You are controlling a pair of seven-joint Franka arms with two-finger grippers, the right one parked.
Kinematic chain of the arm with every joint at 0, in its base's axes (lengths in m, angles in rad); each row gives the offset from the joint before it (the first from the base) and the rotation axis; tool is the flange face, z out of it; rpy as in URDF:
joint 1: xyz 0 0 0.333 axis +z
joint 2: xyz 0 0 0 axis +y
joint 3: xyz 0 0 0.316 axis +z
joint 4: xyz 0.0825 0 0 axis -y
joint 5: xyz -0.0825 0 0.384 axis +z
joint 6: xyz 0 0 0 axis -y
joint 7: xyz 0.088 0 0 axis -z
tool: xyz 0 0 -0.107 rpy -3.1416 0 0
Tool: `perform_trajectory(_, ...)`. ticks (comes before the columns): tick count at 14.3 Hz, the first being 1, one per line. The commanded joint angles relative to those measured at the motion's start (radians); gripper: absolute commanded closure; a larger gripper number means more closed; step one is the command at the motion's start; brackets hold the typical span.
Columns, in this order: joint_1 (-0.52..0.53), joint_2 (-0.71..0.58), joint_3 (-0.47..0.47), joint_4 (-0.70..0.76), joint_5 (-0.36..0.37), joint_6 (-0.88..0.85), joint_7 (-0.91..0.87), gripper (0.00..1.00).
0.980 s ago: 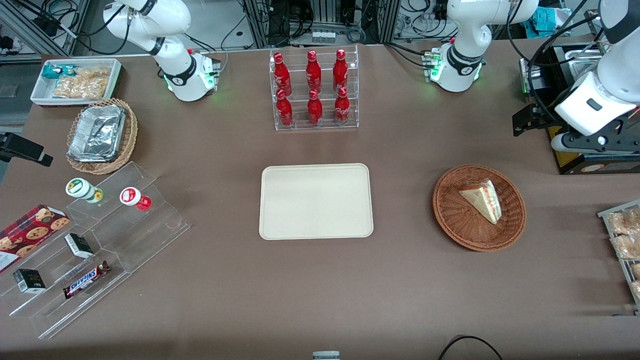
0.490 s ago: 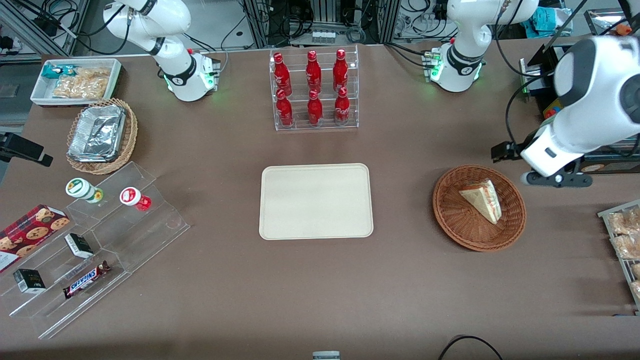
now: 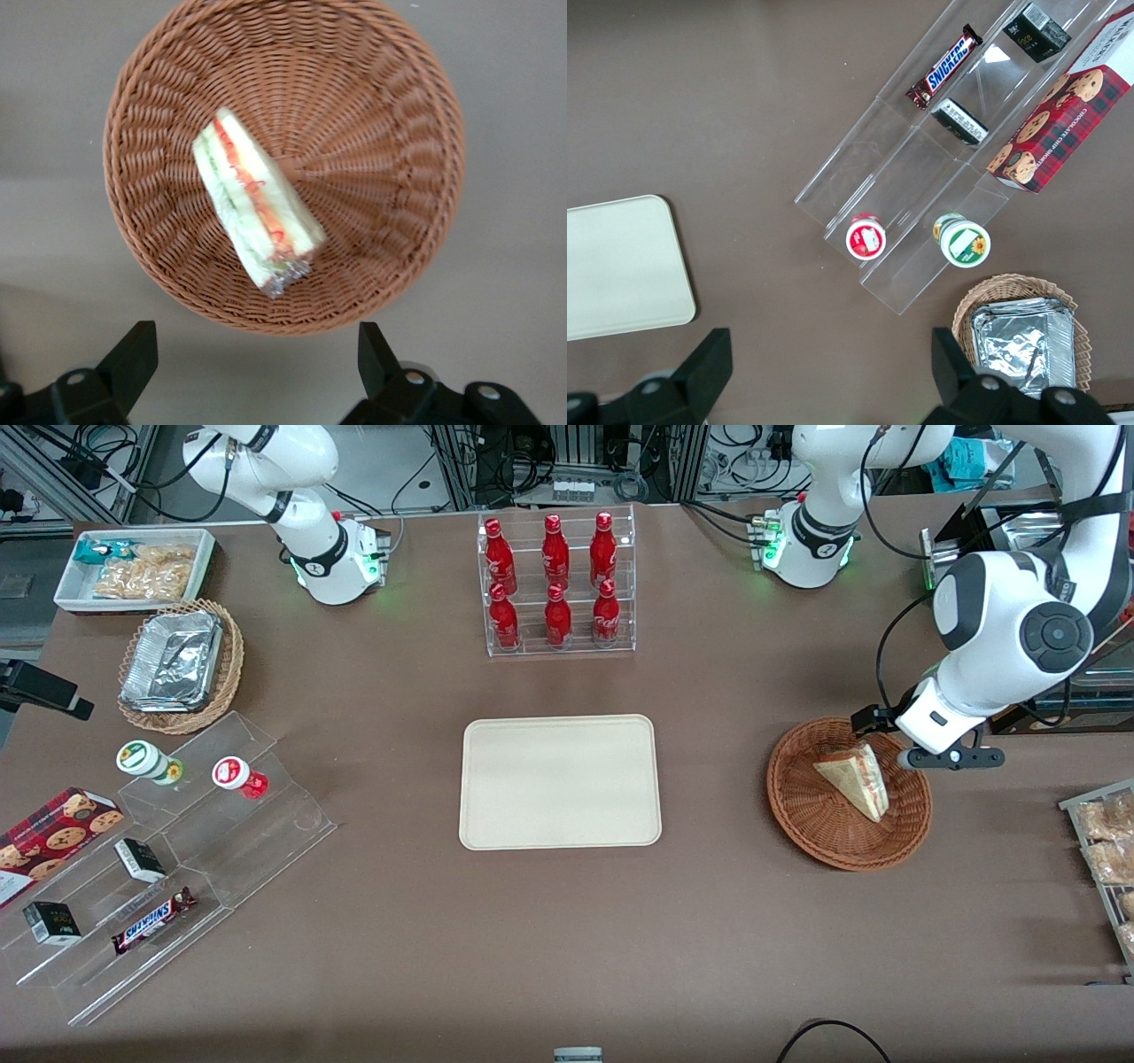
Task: Place sandwich from basket to tray
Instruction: 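Move the left gripper over the sandwich in the wicker basket, then lower the left gripper and close it on the wrapped sandwich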
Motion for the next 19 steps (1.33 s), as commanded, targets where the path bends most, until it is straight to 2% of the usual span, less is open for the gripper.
perform_trajectory(1, -0.004, -0.031, 0.006, -0.046, -0.004, 0.052, -0.132, 0.0)
perform_trajectory(5, -0.009, 0.004, 0.005, -0.08, -0.007, 0.149, -0.501, 0.0)
perform_trajectory(10, -0.009, 0.052, 0.005, -0.096, -0.01, 0.236, -0.788, 0.0)
perform_trajectory(15, -0.009, 0.137, 0.005, -0.126, -0.014, 0.353, -0.827, 0.0)
perform_trajectory(16, -0.015, 0.159, 0.003, -0.126, -0.042, 0.38, -0.827, 0.0)
perform_trajectory(17, -0.019, 0.168, 0.003, -0.126, -0.063, 0.391, -0.829, 0.06)
perform_trajectory(18, -0.021, 0.171, 0.002, -0.126, -0.074, 0.39, -0.83, 0.27)
perform_trajectory(19, -0.021, 0.171, 0.002, -0.126, -0.074, 0.384, -0.836, 0.64)
